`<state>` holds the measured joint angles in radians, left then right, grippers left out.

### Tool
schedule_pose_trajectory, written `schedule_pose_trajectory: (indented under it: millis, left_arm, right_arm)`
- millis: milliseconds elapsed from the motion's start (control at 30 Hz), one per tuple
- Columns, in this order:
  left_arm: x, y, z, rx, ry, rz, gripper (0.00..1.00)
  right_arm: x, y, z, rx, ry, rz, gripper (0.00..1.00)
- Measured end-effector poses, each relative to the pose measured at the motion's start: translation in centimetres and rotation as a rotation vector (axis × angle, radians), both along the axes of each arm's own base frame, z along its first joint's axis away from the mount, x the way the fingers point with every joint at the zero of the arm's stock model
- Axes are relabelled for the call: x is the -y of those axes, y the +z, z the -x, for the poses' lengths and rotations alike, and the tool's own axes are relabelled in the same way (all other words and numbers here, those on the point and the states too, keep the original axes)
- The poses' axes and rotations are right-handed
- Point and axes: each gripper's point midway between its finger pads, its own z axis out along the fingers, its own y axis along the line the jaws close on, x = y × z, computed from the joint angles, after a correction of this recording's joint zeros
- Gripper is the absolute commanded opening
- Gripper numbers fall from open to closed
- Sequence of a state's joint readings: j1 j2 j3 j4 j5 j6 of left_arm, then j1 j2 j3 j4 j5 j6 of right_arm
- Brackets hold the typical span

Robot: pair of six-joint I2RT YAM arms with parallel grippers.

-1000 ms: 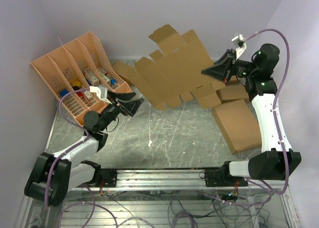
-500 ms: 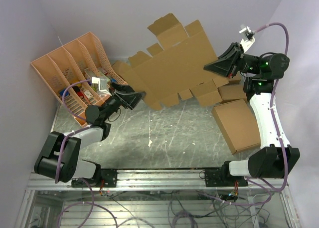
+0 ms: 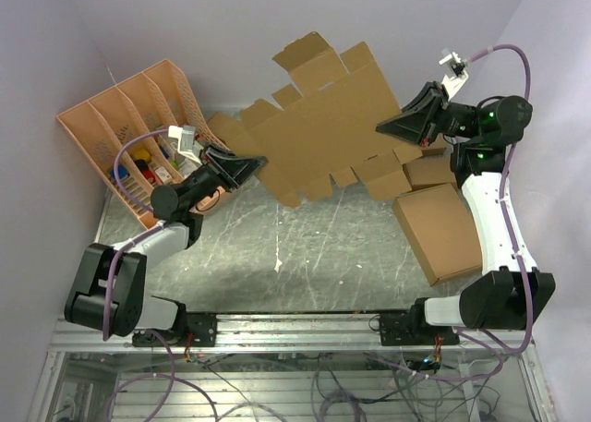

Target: Fold the paper box

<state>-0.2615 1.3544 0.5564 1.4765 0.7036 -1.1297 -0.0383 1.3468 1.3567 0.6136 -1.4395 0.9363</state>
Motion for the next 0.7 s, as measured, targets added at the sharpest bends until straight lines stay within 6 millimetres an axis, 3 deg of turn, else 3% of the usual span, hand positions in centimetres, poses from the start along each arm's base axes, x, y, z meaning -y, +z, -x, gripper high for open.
schedule_pose_trajectory:
  millis: [33,200,300,433,567,700]
  left_arm:
    - [0.0,0.2,0.2,0.004,-0.002,0.003,0.07]
    - [-0.4,1.2,1.2,0.061,0.002,-0.009,0.07]
    - [-0.5,1.6,2.0,0.128,0.028,-0.062,0.07]
    - [-0.9,1.1,2.2,0.167,0.107,-0.212,0.07]
    - [-1.5,1.2,2.0,0.225,0.187,-0.405,0.07]
    - [-1.8,1.1,1.5,0.285,0.198,-0.585,0.07]
  right_arm:
    - [0.0,-0.2,-0.2,-0.003,-0.003,0.002,0.02]
    - [0.2,-1.8,-1.4,-0.008,-0.038,0.017,0.21]
    - [0.5,-3.5,-3.2,0.021,-0.124,0.059,0.31]
    - [1.3,-6.7,-4.5,0.088,-0.222,0.155,0.51]
    - [1.8,-10.0,-4.4,0.115,-0.231,0.226,0.73]
    - [1.8,-11.2,-4.2,0.161,-0.206,0.262,0.84]
